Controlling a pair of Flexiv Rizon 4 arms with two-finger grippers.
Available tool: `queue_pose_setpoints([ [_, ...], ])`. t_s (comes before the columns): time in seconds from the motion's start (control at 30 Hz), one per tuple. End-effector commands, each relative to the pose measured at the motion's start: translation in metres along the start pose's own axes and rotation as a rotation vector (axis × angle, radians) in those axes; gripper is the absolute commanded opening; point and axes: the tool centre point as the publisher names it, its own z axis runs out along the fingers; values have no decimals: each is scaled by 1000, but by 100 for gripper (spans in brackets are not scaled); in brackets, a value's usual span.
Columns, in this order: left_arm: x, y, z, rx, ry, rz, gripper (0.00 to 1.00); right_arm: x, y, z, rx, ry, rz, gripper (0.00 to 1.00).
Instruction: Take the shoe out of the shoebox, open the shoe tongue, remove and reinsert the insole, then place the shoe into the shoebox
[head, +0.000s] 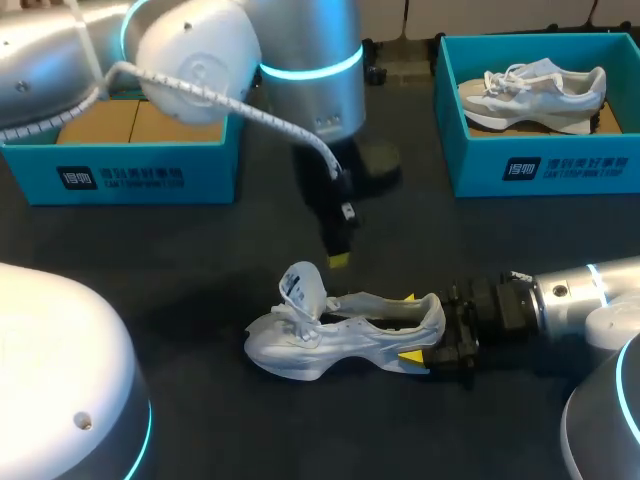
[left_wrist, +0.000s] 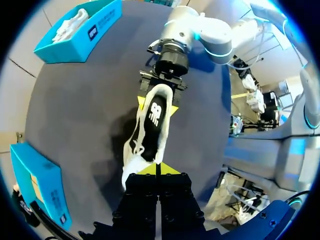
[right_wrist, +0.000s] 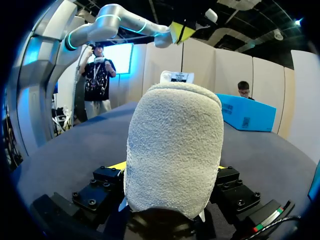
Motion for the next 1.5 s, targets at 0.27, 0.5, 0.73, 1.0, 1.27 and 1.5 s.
queue_pose_setpoints([
  [0.27,-6,-23,43,-24,-2,52,0,2,0,1,5,1,0,0],
  [0.5,-8,-33,51,-25,15,64,0,2,0,1,5,1,0,0],
  [0.73,-8,-33,51,-25,15,64,0,2,0,1,5,1,0,0],
  [1.0,-7,-36,54,-28,-14,75,0,2,0,1,5,1,0,0],
  [1.27,2,-47,75,0,-48,188,0,2,0,1,5,1,0,0],
  [1.5,0,-59,97,-21,-46,230,0,2,0,1,5,1,0,0],
])
